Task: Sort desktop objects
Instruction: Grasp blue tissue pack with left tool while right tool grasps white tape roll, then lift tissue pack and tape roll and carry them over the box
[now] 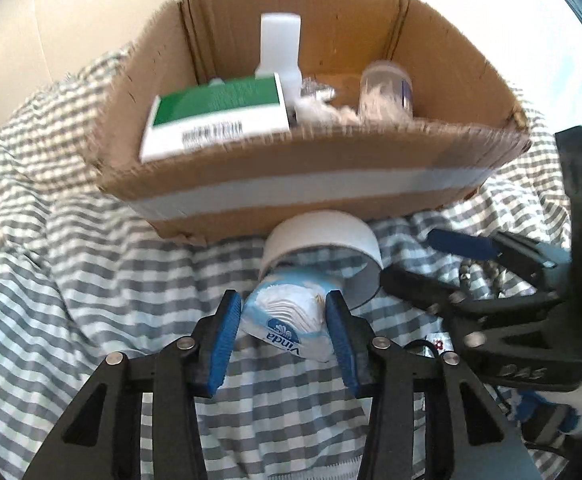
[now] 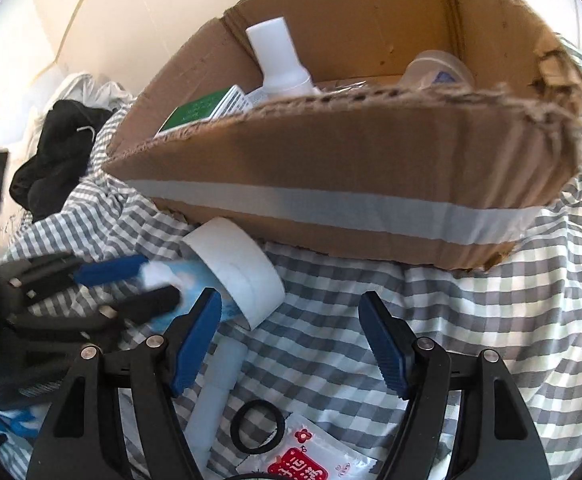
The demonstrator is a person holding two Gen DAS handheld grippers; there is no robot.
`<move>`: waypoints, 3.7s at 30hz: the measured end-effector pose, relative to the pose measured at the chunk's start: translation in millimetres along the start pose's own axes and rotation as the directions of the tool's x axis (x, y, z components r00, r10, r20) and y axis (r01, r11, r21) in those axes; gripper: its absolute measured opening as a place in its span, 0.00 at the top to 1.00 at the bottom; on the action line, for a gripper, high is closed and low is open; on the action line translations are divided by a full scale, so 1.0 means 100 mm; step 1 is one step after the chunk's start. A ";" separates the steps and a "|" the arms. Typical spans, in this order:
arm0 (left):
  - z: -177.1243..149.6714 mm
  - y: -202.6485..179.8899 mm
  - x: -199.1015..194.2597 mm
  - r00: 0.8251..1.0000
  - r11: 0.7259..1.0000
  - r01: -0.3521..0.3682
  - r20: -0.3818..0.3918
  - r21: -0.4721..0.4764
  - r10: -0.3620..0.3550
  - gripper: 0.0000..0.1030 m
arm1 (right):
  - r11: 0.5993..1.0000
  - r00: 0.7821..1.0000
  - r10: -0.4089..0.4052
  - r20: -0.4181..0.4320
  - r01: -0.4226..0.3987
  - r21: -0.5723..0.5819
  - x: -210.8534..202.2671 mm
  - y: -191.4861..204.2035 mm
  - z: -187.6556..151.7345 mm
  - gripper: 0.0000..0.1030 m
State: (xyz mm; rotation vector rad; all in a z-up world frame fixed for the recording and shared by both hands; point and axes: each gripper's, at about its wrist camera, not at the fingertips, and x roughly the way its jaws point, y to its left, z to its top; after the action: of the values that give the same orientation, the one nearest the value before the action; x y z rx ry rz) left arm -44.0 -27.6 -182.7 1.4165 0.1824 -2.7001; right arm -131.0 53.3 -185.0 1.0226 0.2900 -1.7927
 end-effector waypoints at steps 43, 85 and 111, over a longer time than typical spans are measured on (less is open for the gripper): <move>0.48 -0.44 -1.39 0.970 0.994 0.039 0.235 0.105 -0.063 0.79 | 0.979 0.964 -0.183 0.195 0.196 -0.050 -0.76 0.18 -0.01 0.88; 1.90 0.08 -1.39 0.826 0.998 -0.043 0.560 -0.052 0.065 0.79 | 0.943 0.774 -0.245 0.584 0.330 -0.043 -1.72 0.29 1.60 0.88; 1.84 -0.01 0.02 0.925 0.981 -0.190 0.342 0.047 0.163 0.77 | 0.960 0.926 -0.257 0.276 0.277 -0.038 -0.41 -0.15 1.43 0.77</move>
State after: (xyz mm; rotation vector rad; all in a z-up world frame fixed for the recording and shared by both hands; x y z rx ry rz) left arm -195.2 -53.4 -81.0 0.9100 -0.0757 -2.7664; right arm -211.1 0.7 -70.7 0.6983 0.3383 -2.1243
